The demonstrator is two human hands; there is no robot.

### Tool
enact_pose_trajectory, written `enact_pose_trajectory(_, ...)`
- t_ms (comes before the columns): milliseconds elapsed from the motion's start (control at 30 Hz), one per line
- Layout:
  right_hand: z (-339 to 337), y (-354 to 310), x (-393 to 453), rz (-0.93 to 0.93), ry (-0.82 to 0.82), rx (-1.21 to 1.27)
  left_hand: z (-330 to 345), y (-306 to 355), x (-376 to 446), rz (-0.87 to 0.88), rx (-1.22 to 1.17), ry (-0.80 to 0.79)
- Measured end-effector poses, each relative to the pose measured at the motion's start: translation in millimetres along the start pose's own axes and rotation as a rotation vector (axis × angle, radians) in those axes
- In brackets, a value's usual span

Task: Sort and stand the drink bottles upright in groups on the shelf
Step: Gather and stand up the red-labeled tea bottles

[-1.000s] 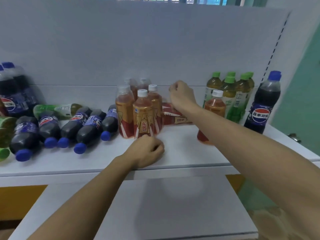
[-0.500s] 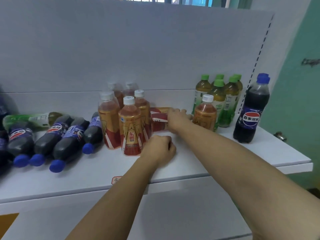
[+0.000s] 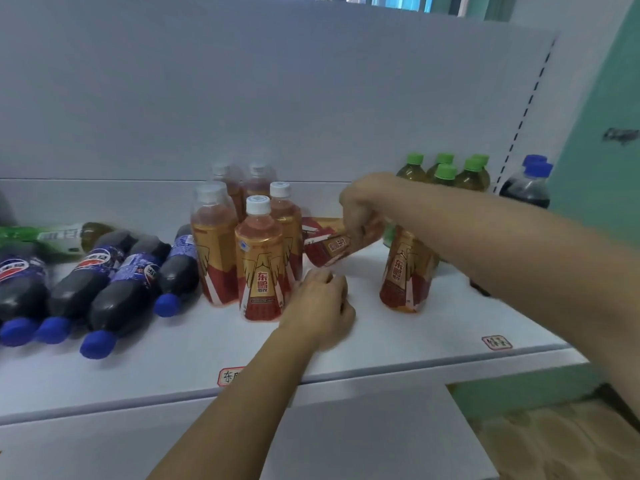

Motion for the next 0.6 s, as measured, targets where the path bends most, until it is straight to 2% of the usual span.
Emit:
enact_pose_trajectory(100, -19.2, -3.0, -5.8, -0.118, 0.138, 0.011, 0.3, -0.2, 0.7, -0.002, -0.012, -0.037)
enact_pose_trajectory(233, -31.2, -12.1, -5.9, -0.243, 0.423, 0.235, -0.8, 2.0, -0.1, -0.012, -0.058, -0.085)
enact_pose_trajectory(300, -30.8, -22.2, -4.3, -0.303, 0.496, 0.345, -1.5, 2.6, -1.3, -0.013, -0.069, -0.094)
enact_pose_trajectory(467, -33.4, -39.9, -1.3, -0.369, 0.477, 0.386, -4.1, 2.5, -1.1, -0.017, -0.078, -0.093)
enact_pose_trajectory(600, -41.4, -26.0, 2.7, -0.398, 0.345, 0.412, -2.4, 1.8, -3.3, -0.021, -0.068, -0.131)
Point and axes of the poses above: each hand's wrist, its own x-axis towards the middle knuckle, its own z-axis out of the palm, y = z × x, the point moved 3 cm from there along x, towards the middle knuckle, and after that the axes turned 11 degrees about z, right-handed, at the moved point
